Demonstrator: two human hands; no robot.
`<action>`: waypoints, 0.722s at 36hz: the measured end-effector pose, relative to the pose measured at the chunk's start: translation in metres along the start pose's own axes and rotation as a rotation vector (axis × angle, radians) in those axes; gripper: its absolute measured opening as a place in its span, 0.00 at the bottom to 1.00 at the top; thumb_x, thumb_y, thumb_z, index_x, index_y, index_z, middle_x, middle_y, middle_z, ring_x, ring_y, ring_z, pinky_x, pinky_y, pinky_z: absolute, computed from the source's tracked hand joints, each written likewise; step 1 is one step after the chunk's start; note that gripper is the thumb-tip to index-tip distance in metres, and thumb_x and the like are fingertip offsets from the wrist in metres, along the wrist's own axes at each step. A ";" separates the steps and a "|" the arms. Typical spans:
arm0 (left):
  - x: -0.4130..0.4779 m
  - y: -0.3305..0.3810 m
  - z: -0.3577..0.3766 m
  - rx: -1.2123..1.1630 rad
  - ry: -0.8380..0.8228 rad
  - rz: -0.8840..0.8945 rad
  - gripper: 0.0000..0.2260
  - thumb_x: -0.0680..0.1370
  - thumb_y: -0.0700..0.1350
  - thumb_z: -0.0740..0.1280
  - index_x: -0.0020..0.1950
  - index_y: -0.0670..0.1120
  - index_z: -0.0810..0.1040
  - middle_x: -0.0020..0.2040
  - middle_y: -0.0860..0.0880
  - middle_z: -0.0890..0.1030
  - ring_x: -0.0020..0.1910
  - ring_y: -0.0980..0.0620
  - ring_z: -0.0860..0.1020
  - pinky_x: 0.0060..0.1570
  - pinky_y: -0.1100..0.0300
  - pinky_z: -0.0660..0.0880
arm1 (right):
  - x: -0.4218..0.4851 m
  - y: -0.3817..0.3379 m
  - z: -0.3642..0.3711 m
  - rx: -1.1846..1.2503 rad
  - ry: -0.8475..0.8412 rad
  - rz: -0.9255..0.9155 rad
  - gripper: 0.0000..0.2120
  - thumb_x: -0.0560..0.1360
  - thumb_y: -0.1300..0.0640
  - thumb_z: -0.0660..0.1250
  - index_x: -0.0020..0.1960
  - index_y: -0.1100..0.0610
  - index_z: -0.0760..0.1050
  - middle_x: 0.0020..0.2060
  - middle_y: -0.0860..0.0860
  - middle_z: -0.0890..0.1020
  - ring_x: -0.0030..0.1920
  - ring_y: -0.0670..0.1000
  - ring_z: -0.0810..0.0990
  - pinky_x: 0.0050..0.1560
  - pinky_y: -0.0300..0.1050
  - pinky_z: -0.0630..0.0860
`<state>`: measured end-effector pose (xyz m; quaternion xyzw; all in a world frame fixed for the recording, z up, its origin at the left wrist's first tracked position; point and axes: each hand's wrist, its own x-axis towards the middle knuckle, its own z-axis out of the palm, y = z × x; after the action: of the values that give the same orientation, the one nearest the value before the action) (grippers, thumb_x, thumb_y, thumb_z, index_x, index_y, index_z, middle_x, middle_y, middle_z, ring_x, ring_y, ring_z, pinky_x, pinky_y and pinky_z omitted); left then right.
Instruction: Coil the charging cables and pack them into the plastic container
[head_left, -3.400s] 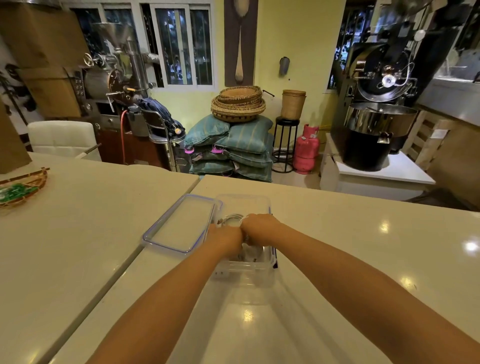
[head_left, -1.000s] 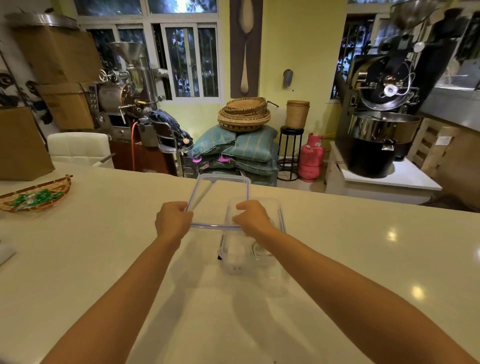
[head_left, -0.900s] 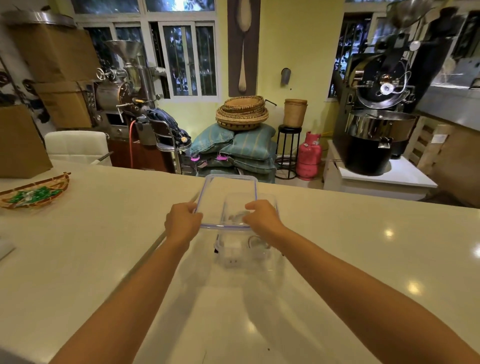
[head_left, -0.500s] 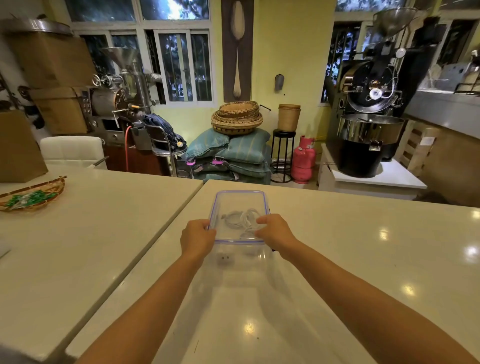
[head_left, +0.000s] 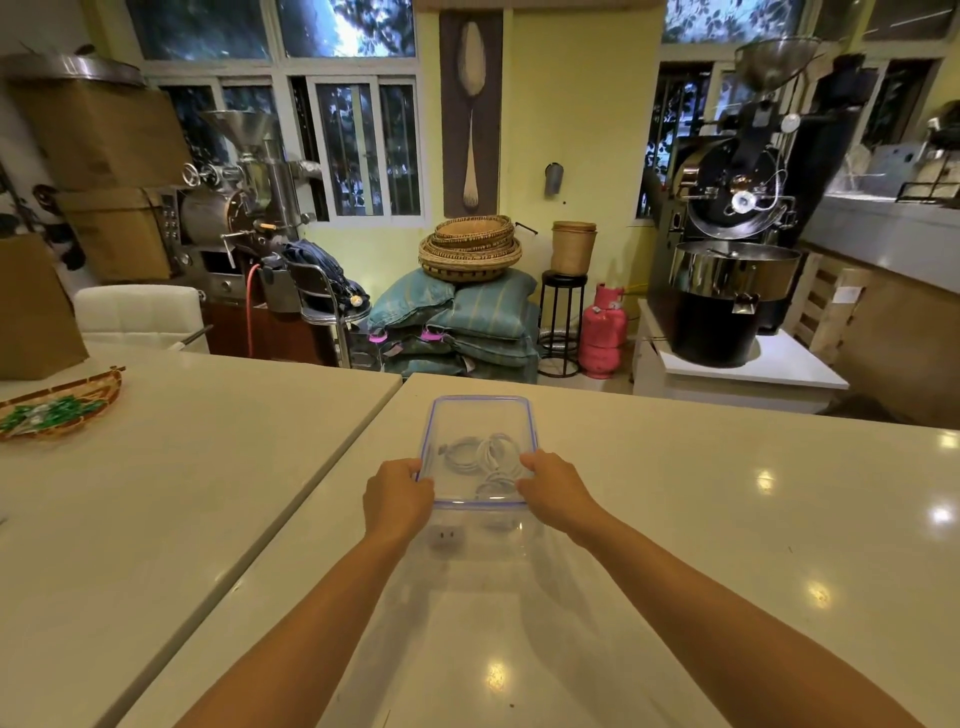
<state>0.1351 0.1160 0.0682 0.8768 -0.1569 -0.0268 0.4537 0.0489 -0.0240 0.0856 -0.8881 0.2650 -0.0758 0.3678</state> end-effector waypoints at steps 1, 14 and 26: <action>0.001 0.000 0.000 0.010 0.003 0.002 0.07 0.74 0.38 0.62 0.42 0.38 0.79 0.37 0.39 0.79 0.34 0.44 0.73 0.36 0.56 0.68 | 0.000 0.000 0.001 -0.022 -0.005 -0.008 0.14 0.76 0.66 0.53 0.59 0.65 0.71 0.61 0.60 0.73 0.58 0.59 0.73 0.57 0.48 0.72; -0.001 -0.001 0.002 0.116 0.009 0.062 0.09 0.75 0.35 0.56 0.34 0.41 0.66 0.29 0.44 0.66 0.32 0.46 0.64 0.35 0.57 0.59 | 0.001 0.005 0.008 -0.124 -0.020 -0.072 0.14 0.78 0.65 0.51 0.61 0.65 0.67 0.65 0.62 0.67 0.59 0.62 0.72 0.54 0.47 0.70; 0.004 0.004 0.000 0.207 -0.061 0.104 0.12 0.78 0.38 0.53 0.47 0.38 0.75 0.44 0.36 0.80 0.43 0.40 0.77 0.41 0.52 0.72 | 0.003 0.007 0.009 -0.124 -0.040 -0.102 0.14 0.79 0.63 0.51 0.64 0.62 0.64 0.71 0.60 0.60 0.60 0.59 0.73 0.59 0.48 0.72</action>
<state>0.1374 0.1125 0.0717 0.9084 -0.2177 -0.0138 0.3566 0.0516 -0.0242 0.0737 -0.9228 0.2163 -0.0599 0.3130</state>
